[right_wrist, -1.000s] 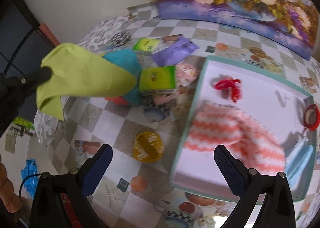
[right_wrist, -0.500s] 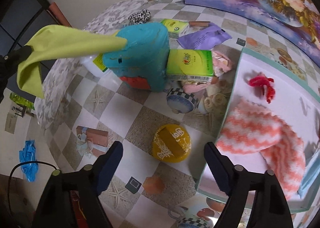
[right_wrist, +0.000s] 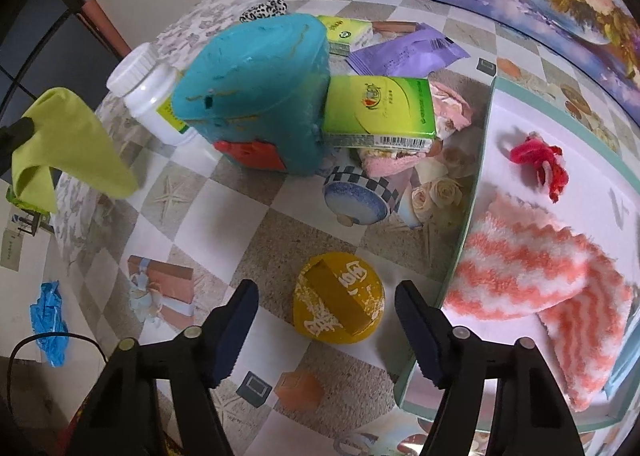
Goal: Organize soft objects
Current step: 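Lift the green cloth with the left gripper while the right gripper grasps the yellow round tin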
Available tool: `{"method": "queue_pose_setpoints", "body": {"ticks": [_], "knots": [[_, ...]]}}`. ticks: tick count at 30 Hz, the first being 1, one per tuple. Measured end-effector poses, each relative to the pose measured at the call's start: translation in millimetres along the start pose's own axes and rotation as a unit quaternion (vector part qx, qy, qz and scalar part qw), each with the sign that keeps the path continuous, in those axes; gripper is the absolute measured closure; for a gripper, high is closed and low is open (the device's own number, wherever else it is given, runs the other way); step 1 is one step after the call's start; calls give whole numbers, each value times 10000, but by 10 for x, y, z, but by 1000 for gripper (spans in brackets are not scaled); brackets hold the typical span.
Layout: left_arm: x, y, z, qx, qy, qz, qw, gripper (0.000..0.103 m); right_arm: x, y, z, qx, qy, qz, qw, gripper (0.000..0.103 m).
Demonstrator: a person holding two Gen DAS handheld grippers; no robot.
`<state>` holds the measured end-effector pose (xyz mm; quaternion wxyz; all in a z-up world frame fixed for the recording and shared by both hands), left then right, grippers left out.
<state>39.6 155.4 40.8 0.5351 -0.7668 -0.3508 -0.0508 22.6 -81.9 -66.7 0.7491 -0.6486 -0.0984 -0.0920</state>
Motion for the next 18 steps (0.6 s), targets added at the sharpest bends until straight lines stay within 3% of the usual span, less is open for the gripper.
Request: {"method": "queue_pose_setpoints", "body": {"ticks": [4, 11, 18], "knots": [[-19, 19, -24, -16, 48, 52, 10000, 99, 0, 69, 39, -57, -58, 77, 9999, 34], [-45, 65, -62, -14, 91, 150, 9998, 99, -8, 225, 93, -309, -201, 247, 9990, 51], [-54, 71, -77, -41, 107, 186, 9998, 99, -12, 197, 76, -300, -213, 218, 9991, 52]]}}
Point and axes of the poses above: each gripper's, at about its wrist camera, not at the fingertips, and y roughly the way its jaws point, z to its left, x to its top, the point moved 1 cm from there along y, roughly the way its jaws point, and after that the axes turned 1 degree about z, right-handed, at the moved point
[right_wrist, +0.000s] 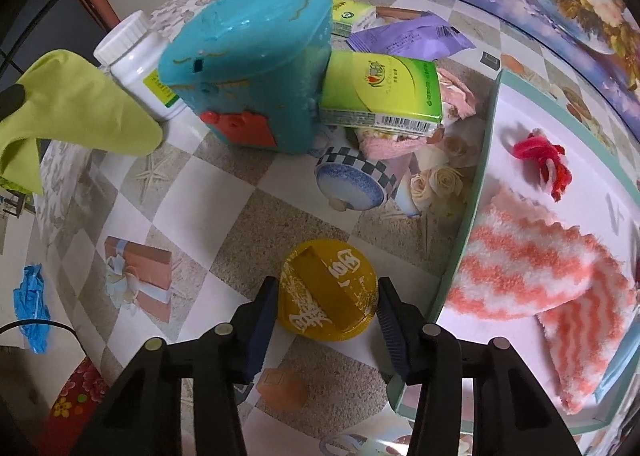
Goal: Organize soft objects
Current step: 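Lift the green cloth with the left gripper while the right gripper grasps the yellow round tin, then carry the green cloth and yellow tin over the tray and open both grippers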
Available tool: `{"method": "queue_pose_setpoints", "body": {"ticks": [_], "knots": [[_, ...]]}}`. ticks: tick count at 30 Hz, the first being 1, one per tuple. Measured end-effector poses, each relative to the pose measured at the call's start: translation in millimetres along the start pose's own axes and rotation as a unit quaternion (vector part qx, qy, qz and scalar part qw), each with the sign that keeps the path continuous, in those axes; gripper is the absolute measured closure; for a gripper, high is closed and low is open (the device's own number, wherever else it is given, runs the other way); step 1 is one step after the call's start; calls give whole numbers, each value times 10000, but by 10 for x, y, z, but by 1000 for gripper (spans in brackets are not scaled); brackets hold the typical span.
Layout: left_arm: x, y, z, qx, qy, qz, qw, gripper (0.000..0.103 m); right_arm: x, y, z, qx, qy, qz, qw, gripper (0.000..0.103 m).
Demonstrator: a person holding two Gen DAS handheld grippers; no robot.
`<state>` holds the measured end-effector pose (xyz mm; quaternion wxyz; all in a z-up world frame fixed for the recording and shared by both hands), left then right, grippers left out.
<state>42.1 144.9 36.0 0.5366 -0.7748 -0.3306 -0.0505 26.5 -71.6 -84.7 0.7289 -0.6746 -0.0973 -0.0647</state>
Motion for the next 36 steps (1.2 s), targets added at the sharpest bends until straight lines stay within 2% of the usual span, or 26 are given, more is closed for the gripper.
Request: {"method": "queue_pose_setpoints", "body": {"ticks": [14, 21, 25, 28, 36], "knots": [[-16, -77, -102, -187, 105, -120, 9997, 99, -17, -615, -63, 59, 36, -642, 9979, 52], [-40, -223, -317, -363, 339, -339, 9982, 99, -18, -883, -294, 52, 260, -964, 9950, 52], [-55, -321, -590, -482, 629, -423, 9960, 99, -5, -1105, -511, -182, 590, -1254, 9902, 52], [-77, -365, -875, -638, 888, -387, 9932, 99, 25, -1251, -724, -115, 974, -1462, 9844, 52], [-283, -435, -1797, -1118, 1730, -294, 9781, 99, -8, -1401, -1376, -481, 1768, -1552, 9708, 52]]}}
Point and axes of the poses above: each gripper's, at about its wrist camera, not at the fingertips, and y roughly the way its jaws point, z to its left, x to its top, the point moved 1 cm from there along y, roughly the way its jaws point, and after that the axes turned 1 degree about z, right-handed, at the moved point
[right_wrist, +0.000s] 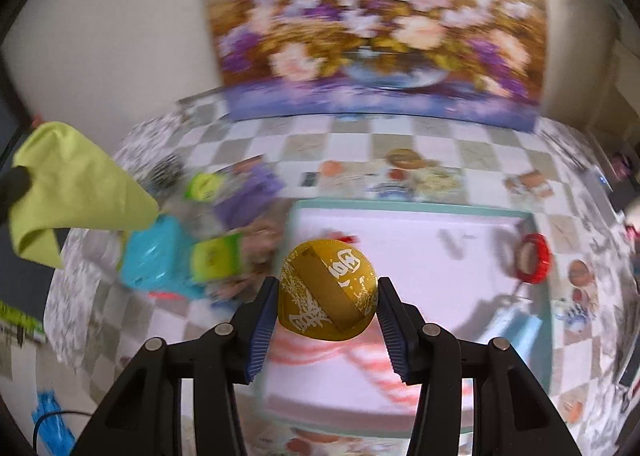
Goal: Organize soft objects
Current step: 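Carry the green cloth and yellow tin over the tray and open both grippers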
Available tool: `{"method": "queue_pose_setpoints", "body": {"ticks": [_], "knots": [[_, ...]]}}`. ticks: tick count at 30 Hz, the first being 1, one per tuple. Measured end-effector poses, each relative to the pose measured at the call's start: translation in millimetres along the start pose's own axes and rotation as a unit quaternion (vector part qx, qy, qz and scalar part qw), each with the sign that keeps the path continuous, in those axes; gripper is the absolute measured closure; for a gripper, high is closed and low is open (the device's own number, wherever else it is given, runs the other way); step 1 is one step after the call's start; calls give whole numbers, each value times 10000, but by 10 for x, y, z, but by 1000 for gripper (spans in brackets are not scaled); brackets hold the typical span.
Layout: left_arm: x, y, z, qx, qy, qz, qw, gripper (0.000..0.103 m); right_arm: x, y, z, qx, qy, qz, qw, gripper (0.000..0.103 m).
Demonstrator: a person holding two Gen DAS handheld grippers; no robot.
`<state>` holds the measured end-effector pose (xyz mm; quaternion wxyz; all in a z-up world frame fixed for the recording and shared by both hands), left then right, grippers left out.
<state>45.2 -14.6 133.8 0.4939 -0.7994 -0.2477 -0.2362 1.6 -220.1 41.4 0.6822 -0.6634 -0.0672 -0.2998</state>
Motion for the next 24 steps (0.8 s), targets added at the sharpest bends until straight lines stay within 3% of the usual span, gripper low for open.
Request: {"method": "queue_pose_setpoints", "body": {"ticks": [5, 12, 18, 24], "knots": [[-109, 244, -590, -446, 381, 184, 9981, 99, 23, 85, -630, -417, 661, 151, 9968, 52], [-394, 654, -1255, -766, 965, 647, 9903, 99, -67, 128, -1304, -515, 1438, 298, 9878, 52], [-646, 1016, -1479, -922, 1168, 1103, 9827, 99, -122, 146, -1592, -680, 1608, 351, 9840, 52], [-876, 1422, -1314, -766, 1002, 1731, 9768, 99, -192, 296, -1595, -607, 1578, 590, 9838, 52]]}}
Point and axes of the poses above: each gripper's, at about its wrist camera, not at the fingertips, and y roughly the way its jaws point, z to its left, x to its top, the point moved 1 cm from there along y, roughly the way its jaws point, and after that the axes turned 1 degree about z, right-handed, at the moved point
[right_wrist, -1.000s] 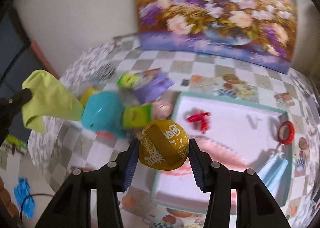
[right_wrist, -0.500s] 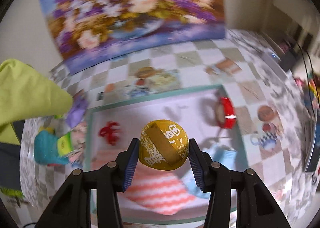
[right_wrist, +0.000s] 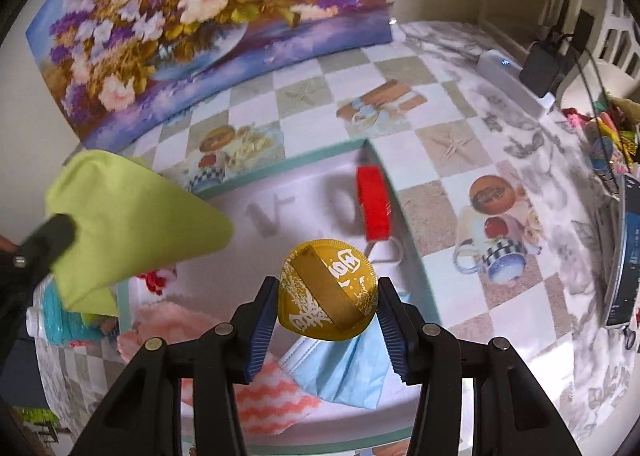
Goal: Organize soft objects
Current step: 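Carry the green cloth and yellow tin over the tray and open both grippers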
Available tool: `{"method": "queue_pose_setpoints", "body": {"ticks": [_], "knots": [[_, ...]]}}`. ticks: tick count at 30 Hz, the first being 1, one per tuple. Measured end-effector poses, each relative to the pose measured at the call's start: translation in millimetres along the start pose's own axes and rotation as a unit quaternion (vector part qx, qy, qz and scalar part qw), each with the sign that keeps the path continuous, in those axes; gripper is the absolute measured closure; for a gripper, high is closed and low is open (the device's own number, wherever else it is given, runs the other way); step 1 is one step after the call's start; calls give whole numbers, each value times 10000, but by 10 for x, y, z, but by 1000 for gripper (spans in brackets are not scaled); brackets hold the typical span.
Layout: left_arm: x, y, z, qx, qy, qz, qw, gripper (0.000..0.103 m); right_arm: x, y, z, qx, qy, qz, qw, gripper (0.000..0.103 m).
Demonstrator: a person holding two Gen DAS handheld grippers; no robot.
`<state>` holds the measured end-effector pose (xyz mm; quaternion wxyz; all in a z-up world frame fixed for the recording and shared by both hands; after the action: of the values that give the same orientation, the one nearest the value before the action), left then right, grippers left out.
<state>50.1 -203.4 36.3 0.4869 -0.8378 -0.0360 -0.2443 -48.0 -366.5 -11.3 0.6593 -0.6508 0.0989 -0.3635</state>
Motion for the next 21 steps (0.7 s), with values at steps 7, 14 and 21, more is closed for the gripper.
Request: {"method": "queue_pose_setpoints", "body": {"ticks": [7, 14, 21], "knots": [[-130, 236, 223, 142, -297, 510, 9982, 99, -63, 53, 92, -3, -174, 106, 9998, 51], [-136, 257, 269, 260, -310, 600, 9974, 95, -67, 75, 94, 41, -151, 154, 9998, 50], [-75, 139, 301, 434, -319, 474, 9974, 49, -53, 46, 113, -8, -183, 113, 9998, 35]]}}
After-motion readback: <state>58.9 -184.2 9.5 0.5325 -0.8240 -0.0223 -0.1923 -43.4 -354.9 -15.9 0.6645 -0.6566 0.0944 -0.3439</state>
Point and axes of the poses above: each gripper's, at about its wrist camera, not at the fingertips, and y roughly the way its jaws point, z to its left, x to its top, the point moved 1 cm from there along y, roughly the way its jaws point, and after that the axes turned 1 degree about z, right-handed, at the moved point
